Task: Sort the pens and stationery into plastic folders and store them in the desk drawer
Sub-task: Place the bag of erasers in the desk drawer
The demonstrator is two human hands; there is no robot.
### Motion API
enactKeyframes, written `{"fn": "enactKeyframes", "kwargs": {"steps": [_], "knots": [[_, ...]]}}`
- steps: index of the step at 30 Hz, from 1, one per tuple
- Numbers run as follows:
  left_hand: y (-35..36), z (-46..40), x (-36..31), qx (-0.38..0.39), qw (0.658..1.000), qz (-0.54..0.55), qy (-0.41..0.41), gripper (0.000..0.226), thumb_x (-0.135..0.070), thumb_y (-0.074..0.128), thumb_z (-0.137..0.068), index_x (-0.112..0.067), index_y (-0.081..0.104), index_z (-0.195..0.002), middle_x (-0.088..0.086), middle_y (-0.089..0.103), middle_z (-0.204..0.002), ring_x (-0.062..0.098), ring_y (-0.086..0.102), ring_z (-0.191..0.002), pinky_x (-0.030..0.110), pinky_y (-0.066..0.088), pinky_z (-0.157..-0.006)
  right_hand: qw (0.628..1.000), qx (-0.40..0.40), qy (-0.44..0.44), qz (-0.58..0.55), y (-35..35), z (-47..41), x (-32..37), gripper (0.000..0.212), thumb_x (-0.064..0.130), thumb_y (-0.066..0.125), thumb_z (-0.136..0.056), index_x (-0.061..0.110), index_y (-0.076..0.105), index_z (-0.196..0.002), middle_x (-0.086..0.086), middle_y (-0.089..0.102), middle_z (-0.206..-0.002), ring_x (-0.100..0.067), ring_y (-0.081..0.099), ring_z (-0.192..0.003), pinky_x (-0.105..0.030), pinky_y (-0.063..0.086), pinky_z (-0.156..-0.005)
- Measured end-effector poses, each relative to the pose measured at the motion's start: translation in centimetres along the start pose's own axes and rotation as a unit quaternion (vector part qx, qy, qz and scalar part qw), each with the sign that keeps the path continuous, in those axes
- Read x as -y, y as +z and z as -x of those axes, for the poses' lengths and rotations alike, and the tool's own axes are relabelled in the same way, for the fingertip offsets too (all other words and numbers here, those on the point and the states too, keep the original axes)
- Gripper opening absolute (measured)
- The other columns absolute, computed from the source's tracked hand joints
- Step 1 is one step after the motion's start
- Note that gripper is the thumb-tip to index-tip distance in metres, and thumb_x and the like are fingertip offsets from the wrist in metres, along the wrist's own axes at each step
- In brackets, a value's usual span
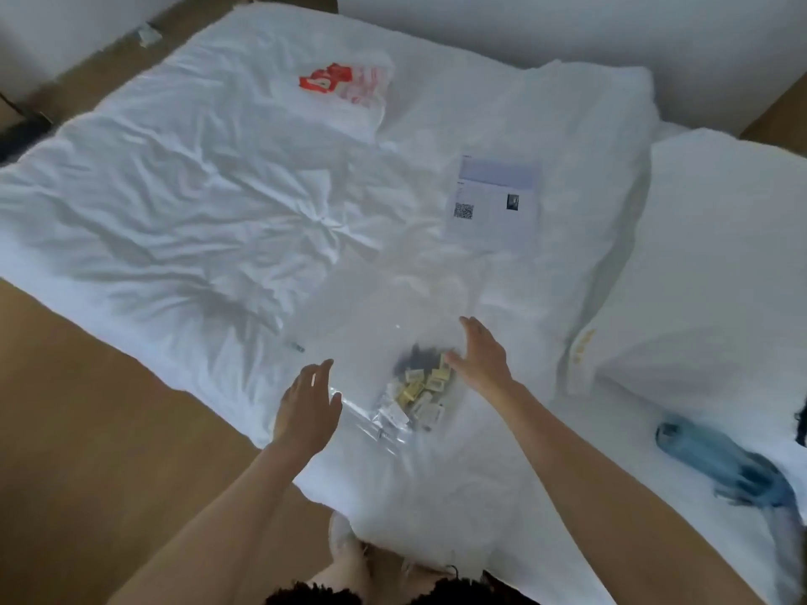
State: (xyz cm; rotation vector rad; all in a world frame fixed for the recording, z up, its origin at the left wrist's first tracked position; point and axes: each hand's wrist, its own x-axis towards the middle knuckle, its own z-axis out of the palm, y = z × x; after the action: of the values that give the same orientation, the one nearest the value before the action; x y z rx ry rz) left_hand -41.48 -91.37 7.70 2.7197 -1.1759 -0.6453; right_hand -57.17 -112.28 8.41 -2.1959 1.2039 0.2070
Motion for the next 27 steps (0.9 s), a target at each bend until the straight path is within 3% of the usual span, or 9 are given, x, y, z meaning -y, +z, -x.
{"fn": "enactKeyframes", "kwargs": {"steps": [5,10,15,21,27], "knots": [[4.3,2.1,-0.1,0.025,0.991,0.107,-0.077,0.052,-0.028,0.042,-0.099,-0.019,0.021,-0.146,0.003,0.040,-0.139,0.023,0.056,-0.112,0.035,0.044,-0.095,0.999,0.030,-0.014,-0.022,2.1,-2.6,-1.1,0.066,0.023,0.054,-0.092,0.009,0.021,-0.148,-0.007,0.021,-0.156,-0.021,0.021,-0.143,-0.033,0.021,-0.112],[7.8,2.0,-1.1,0.029,0.965,0.217,-0.145,0.032,-0.022,0.047,-0.097,-0.011,0.037,-0.125,0.006,0.050,-0.130,0.022,0.056,-0.112,0.034,0.046,-0.089,0.997,0.032,-0.053,-0.034,3.0,-5.5,-2.2,0.070,0.025,0.059,-0.091,0.009,0.022,-0.148,-0.007,0.025,-0.155,-0.020,0.022,-0.143,-0.031,0.020,-0.113],[9.4,1.0,-2.0,0.020,0.951,0.269,-0.150,0.036,-0.019,0.049,-0.096,-0.010,0.035,-0.129,0.009,0.049,-0.132,0.026,0.055,-0.113,0.037,0.046,-0.091,0.995,0.050,-0.076,-0.031,3.7,-7.8,-2.7,0.071,0.027,0.060,-0.091,0.009,0.022,-0.148,-0.007,0.024,-0.155,-0.021,0.023,-0.142,-0.033,0.021,-0.115],[10.2,0.2,-2.0,0.029,0.942,0.303,-0.141,0.035,-0.016,0.050,-0.096,-0.014,0.039,-0.129,0.011,0.050,-0.128,0.021,0.058,-0.102,0.028,0.044,-0.085,0.995,0.070,-0.066,-0.026,4.5,-9.4,-2.8,0.071,0.026,0.061,-0.090,0.010,0.022,-0.148,-0.007,0.027,-0.154,-0.022,0.025,-0.141,-0.035,0.023,-0.114],[10.2,-0.8,-2.2,0.024,0.926,0.338,-0.168,0.035,-0.011,0.050,-0.095,-0.012,0.041,-0.129,0.012,0.049,-0.126,0.015,0.056,-0.088,0.019,0.039,-0.070,0.994,0.088,-0.040,-0.045,4.2,-10.5,-3.2,0.073,0.027,0.063,-0.088,0.011,0.024,-0.148,-0.010,0.032,-0.150,-0.026,0.033,-0.137,-0.035,0.029,-0.108]]}}
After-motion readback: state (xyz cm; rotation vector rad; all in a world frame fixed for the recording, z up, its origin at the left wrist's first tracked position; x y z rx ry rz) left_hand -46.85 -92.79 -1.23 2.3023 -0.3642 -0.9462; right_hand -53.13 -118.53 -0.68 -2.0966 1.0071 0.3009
